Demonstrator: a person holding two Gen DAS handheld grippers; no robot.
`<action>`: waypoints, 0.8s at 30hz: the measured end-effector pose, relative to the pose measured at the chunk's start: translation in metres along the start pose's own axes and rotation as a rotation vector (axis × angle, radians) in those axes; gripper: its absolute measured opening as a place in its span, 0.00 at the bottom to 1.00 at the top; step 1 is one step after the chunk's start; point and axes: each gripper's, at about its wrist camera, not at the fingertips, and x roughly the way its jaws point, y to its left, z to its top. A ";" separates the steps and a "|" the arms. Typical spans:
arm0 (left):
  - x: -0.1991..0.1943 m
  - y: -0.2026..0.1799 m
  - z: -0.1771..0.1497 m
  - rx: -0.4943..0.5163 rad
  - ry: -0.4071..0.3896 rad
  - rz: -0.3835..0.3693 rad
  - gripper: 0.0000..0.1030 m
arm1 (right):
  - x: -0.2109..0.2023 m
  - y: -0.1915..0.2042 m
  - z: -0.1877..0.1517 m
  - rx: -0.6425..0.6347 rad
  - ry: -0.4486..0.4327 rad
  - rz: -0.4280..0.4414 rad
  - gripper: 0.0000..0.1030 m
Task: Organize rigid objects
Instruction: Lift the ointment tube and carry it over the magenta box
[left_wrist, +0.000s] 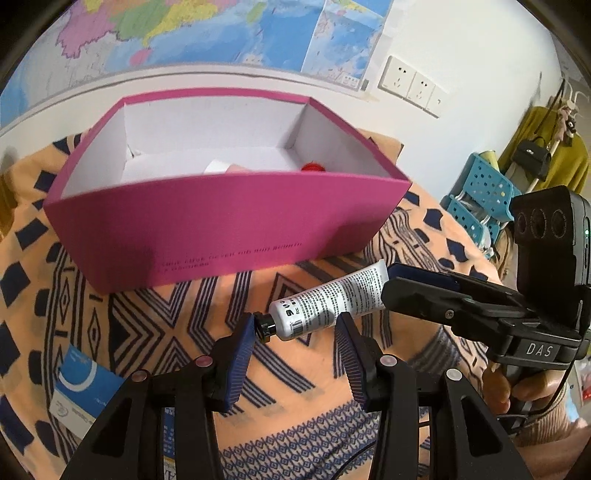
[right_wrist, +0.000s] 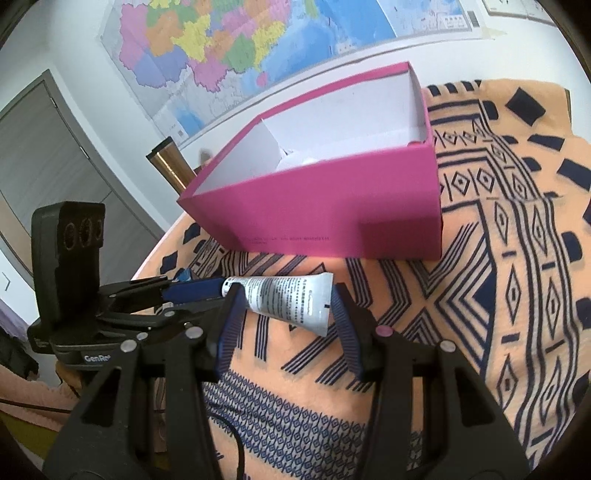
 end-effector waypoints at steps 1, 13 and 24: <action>-0.001 -0.001 0.002 0.003 -0.004 -0.001 0.44 | -0.001 0.000 0.001 -0.001 -0.004 0.000 0.50; -0.008 -0.010 0.013 0.028 -0.038 0.001 0.44 | -0.012 0.001 0.009 -0.020 -0.039 -0.009 0.50; -0.018 -0.014 0.024 0.045 -0.076 0.000 0.44 | -0.021 0.003 0.021 -0.044 -0.074 -0.013 0.50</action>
